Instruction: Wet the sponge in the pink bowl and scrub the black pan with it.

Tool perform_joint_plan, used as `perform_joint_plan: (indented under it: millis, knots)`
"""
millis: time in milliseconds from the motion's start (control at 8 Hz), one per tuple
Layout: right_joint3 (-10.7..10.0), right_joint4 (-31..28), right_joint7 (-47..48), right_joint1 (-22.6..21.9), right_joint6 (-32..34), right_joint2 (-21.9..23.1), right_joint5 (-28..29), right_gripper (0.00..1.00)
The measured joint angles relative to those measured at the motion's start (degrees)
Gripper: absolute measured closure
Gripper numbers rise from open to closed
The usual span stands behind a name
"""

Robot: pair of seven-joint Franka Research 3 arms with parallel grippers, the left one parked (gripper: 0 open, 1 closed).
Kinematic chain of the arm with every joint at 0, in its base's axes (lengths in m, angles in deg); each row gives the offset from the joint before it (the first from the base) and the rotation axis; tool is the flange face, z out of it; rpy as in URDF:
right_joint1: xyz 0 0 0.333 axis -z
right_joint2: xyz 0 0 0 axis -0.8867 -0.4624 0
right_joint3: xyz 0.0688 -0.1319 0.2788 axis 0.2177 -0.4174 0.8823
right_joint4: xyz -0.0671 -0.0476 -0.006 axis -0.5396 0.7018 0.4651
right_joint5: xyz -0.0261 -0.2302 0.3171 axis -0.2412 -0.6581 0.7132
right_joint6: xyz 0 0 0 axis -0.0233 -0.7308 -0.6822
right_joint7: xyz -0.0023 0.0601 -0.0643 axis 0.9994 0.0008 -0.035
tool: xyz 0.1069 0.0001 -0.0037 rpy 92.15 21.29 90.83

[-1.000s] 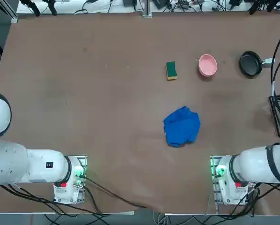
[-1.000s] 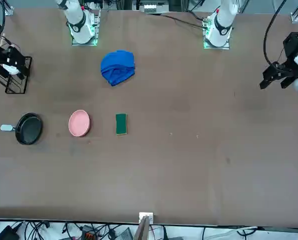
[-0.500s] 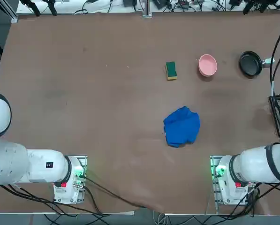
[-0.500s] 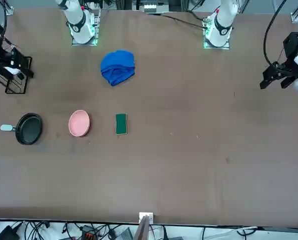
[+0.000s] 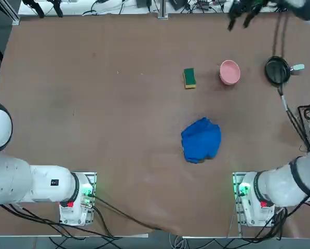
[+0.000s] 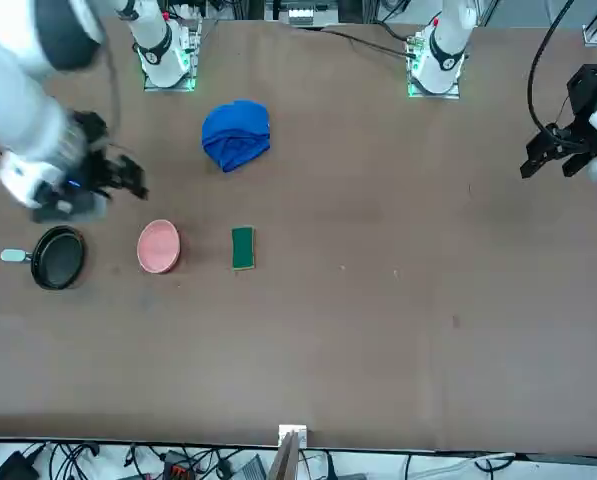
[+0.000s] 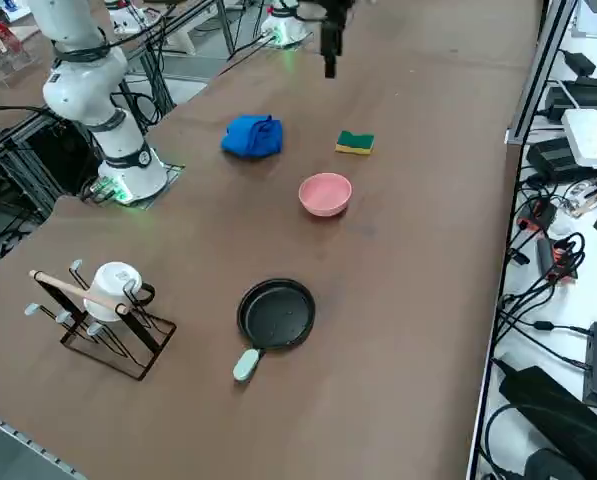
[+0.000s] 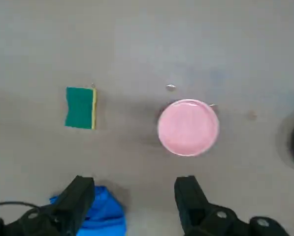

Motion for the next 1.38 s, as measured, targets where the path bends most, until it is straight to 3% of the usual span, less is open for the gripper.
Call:
perform_joint_plan:
  millis: [375, 750, 1000, 1375]
  knots:
    - [0.07, -0.12, 5.33, -6.60, -9.26, -7.70, 0.02, 0.00]
    - [0.07, -1.18, 17.77, -14.33, -21.56, -17.49, -0.04, 0.00]
    - [-0.15, -1.33, 20.15, -15.00, -26.12, -21.82, -0.01, 0.01]
    - [-0.57, -1.28, 20.15, -15.23, -26.80, -24.39, -0.01, 0.01]
